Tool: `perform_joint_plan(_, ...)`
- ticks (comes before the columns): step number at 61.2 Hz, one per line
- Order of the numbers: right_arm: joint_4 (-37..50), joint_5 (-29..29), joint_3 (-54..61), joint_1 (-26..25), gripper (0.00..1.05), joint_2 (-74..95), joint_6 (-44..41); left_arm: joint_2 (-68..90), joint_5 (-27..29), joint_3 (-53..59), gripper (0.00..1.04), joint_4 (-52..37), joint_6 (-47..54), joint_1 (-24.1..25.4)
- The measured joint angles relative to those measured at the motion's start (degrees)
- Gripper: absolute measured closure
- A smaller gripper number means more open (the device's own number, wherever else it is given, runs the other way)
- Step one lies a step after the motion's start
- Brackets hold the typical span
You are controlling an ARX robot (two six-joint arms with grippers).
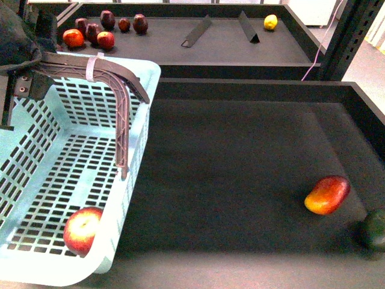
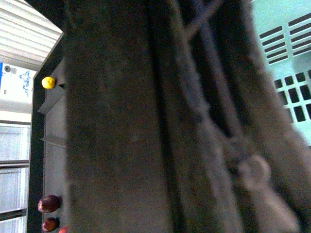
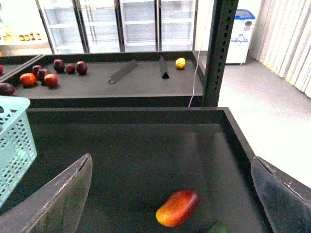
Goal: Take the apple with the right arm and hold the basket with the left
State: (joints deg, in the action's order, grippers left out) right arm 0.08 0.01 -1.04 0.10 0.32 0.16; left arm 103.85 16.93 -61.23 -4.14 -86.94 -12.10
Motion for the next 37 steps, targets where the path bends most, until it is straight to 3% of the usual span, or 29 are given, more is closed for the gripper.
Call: perform_joint_plan(37, 0.0, 0.0, 0.0, 0.0, 0.09, 0.0, 0.0, 4.55, -0.48, 5.9, 0.77, -4.02, -2.49, 3.37)
